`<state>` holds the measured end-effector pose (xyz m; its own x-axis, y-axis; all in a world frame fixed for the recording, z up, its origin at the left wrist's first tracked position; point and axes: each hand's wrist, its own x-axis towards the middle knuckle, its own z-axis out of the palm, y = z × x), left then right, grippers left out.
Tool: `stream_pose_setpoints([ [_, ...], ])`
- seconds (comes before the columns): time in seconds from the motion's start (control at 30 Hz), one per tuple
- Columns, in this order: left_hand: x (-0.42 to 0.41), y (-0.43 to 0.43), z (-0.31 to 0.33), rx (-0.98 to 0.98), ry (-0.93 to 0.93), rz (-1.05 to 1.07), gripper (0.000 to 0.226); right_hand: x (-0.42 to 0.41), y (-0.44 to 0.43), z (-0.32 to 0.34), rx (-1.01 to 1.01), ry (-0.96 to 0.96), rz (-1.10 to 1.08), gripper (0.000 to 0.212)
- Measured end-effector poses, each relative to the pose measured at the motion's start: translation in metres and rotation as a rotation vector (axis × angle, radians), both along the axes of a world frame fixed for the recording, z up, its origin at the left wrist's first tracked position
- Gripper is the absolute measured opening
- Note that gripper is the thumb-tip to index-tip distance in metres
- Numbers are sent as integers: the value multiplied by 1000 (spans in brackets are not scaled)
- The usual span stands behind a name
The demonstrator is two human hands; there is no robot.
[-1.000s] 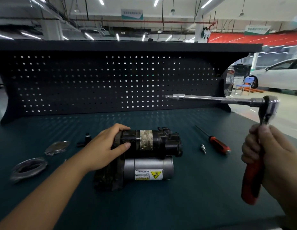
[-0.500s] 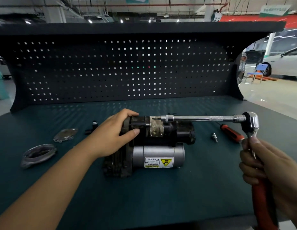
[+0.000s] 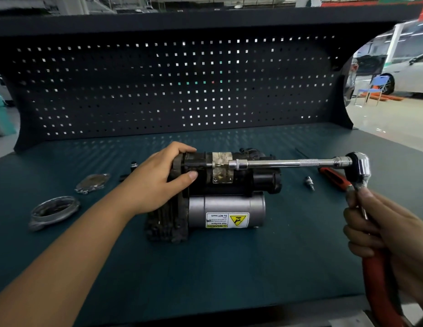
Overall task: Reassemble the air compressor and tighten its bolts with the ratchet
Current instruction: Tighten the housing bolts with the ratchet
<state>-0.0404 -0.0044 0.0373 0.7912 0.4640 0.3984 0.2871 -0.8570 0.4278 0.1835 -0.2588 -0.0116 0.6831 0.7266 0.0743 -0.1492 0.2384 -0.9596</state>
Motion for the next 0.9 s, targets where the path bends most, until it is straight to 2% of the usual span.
stream_pose_setpoints([
  [0.37,0,-3,2,-16,6,7,41,2,1,0,-8,21,26,26],
  [0.67,-1,0,6,-40,50,-4,36,3,1,6,-16,48,51,26],
  [0.9,10,0,20,170,52,16,34,-5,-2,13,14,59,79,18],
])
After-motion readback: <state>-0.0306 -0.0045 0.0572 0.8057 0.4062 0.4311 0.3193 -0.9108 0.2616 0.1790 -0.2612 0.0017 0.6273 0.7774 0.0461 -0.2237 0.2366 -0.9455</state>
